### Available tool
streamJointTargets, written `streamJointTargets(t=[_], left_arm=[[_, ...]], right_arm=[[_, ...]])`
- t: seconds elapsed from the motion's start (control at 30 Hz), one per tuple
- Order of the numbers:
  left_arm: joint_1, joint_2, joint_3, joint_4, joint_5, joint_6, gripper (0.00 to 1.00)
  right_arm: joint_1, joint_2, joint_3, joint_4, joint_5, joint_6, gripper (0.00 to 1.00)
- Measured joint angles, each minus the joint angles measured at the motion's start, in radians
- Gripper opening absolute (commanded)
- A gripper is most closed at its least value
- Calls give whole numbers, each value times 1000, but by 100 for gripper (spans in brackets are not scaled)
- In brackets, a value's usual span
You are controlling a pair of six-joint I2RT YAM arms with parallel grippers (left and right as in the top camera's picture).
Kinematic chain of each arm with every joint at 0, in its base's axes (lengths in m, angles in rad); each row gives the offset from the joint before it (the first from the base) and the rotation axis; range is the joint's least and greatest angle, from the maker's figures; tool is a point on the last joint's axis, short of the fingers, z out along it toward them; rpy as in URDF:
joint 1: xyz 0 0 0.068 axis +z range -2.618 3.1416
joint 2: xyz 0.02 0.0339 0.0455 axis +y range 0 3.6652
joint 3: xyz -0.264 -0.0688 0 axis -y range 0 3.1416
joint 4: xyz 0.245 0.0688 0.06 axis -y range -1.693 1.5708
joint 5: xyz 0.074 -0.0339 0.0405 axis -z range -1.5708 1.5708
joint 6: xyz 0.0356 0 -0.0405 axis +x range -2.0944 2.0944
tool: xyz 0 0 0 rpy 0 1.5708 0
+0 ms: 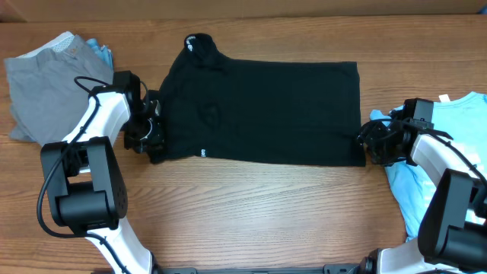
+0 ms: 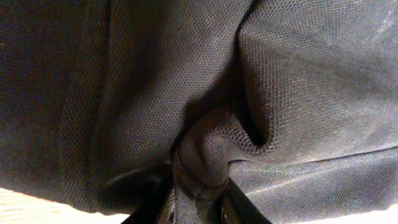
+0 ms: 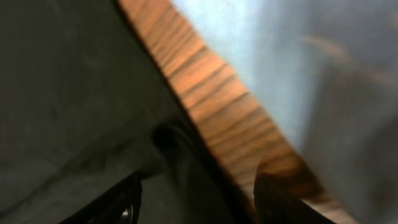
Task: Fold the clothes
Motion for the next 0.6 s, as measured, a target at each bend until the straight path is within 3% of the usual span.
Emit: streamJointTargets(t=[0.1, 0.2, 0.3, 0.4, 0.6], left_arm=[[0, 0, 0, 7, 2, 0, 22], [0, 0, -1, 24, 8, -3, 5], [0, 0, -1, 34, 18, 7, 4], [1, 0, -1, 35, 18, 8, 4], [43, 0, 2, 14, 10, 8, 4]], right_arm=[[-2, 0, 2, -25, 6, -8, 53], [-2, 0, 2, -48, 14, -15, 35], [-2, 0, 0, -78, 25, -17, 15], [-4, 2, -2, -88, 34, -11, 8], [-40, 2, 0, -113, 36, -9, 5]])
